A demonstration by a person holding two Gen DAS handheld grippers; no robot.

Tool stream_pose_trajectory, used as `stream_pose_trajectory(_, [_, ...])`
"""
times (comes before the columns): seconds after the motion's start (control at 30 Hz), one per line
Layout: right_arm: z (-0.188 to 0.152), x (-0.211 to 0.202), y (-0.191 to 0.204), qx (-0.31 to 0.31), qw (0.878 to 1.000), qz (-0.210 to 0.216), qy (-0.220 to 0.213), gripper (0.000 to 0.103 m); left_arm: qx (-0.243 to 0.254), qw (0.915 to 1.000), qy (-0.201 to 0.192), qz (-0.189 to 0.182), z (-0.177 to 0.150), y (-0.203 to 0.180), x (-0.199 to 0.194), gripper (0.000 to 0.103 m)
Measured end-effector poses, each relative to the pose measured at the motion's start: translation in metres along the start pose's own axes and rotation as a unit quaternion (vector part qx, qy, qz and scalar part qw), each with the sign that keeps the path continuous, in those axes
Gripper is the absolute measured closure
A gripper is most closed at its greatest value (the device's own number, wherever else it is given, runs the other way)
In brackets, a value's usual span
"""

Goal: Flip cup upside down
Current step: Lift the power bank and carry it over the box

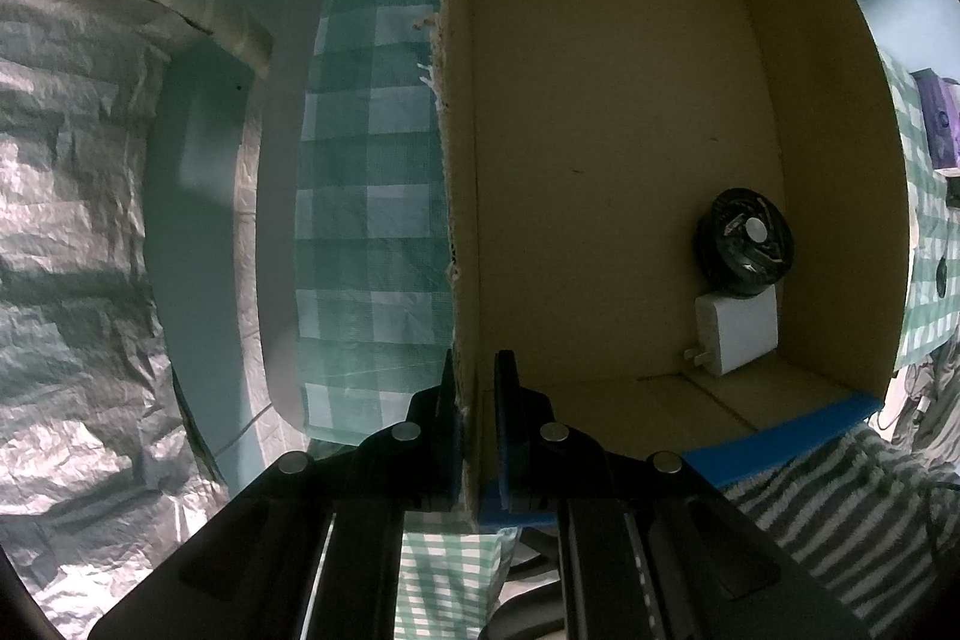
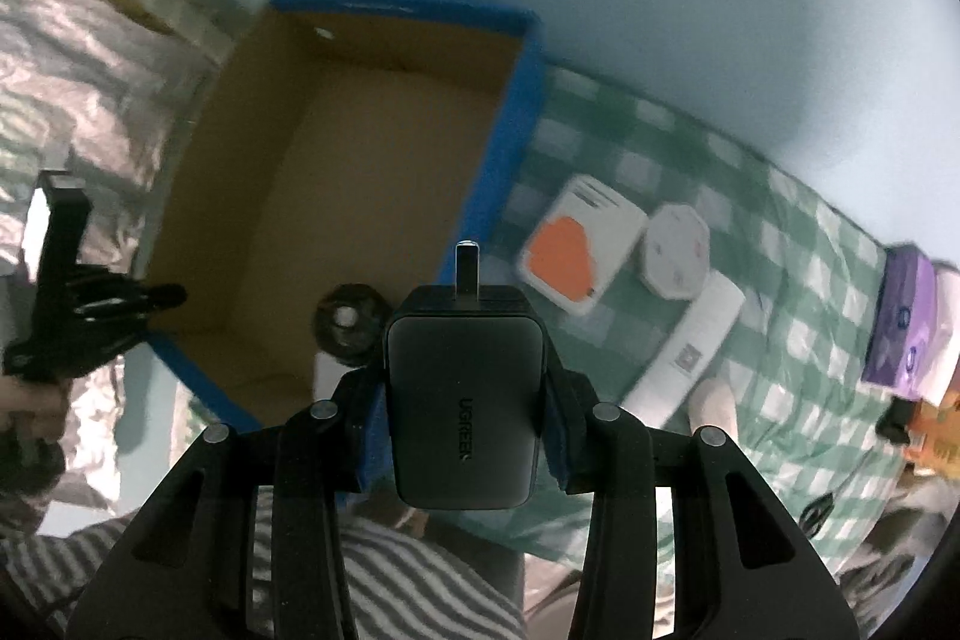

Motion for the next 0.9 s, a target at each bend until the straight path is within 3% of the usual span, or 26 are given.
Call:
stream_pose_trajectory(0.43, [-0.002,0.033,0.074,-0.089,0.995,0.031,0.037,0.062,0.002,1.0,-0.003,0.001,0.0,-0.002,-0.005,0.096])
stream_pose_trajectory(0.9, [-0.031,0.085,0.101,-0.152,0.985,0.014,0.087,0.062,0.006,1.0,-0.006,0.004,0.0,-0.005,-0.008,0.096])
Point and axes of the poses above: each gripper's, at about its wrist camera, not at the fingertips, and x roughly the way its jaws point, y to its left, z to its top, the point moved 7 cm from there along x, roughly the way its jaws point, and after that the axes turned 9 degrees about -y, right-handed, at the moved point
